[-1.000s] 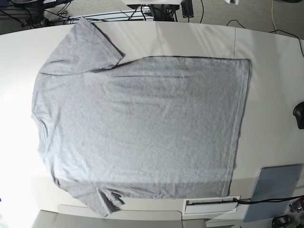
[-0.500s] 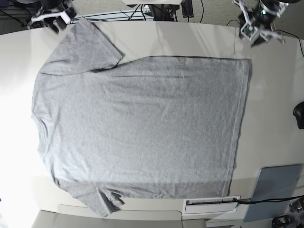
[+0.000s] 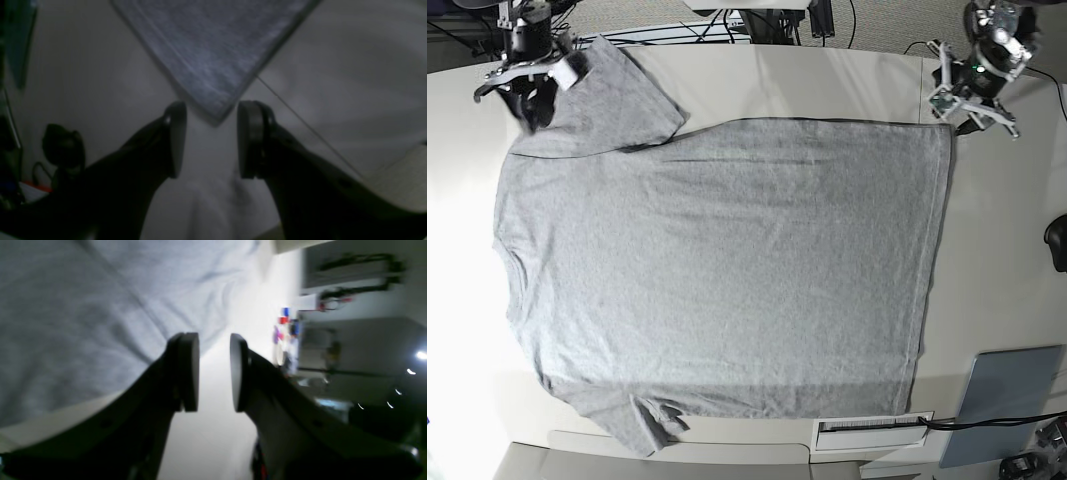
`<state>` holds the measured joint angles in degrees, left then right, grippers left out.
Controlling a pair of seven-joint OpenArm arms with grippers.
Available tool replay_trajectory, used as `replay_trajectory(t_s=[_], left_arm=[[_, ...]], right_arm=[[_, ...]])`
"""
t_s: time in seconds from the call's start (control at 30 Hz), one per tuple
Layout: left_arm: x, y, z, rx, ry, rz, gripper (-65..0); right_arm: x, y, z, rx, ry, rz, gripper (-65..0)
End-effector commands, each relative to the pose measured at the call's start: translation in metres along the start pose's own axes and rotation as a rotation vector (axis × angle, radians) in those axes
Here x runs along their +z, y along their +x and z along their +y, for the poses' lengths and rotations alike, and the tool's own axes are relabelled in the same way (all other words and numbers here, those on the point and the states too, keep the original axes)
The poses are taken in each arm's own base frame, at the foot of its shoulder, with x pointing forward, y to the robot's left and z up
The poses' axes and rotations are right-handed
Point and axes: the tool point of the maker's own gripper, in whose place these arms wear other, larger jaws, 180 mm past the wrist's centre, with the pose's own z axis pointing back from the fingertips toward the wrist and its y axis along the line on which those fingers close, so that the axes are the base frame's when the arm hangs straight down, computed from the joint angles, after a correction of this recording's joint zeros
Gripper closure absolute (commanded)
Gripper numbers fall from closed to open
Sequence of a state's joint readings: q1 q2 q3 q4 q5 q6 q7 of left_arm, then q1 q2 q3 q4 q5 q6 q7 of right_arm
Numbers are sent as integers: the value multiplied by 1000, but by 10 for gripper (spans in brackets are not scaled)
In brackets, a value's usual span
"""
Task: Fold the T-shirt properly
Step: 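Lower both grippers onto the shoulder corners of the grey T-shirt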
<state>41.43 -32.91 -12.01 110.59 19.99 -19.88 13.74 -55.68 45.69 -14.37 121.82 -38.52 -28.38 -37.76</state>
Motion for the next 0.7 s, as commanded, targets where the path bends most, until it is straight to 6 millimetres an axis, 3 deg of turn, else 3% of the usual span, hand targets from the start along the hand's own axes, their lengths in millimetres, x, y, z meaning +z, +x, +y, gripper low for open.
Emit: replay_trajectory(t_s=[0.0, 0.23, 0.37, 0.47, 0.6, 0.67], left_arm=[[0, 1, 10, -19, 43, 0, -262], [-18, -2, -15, -35, -93, -11, -263], [-30, -1, -18, -29, -106, -16, -324], [-39, -3, -12, -24, -94, -9, -332], [-48, -14, -6, -23, -98, 19, -331], [-48, -20, -7, -34, -119, 31, -331]], right_arm=[[-1, 6, -12, -5, -48, -25, -161], [-16, 9, -30, -26, -116, -16, -162], [-26, 10, -14, 4, -7, 2, -162], [-29, 8, 0, 27, 84, 23, -169], [-28, 6, 10, 62, 138, 28, -264], [-28, 6, 11, 68, 144, 27, -266]])
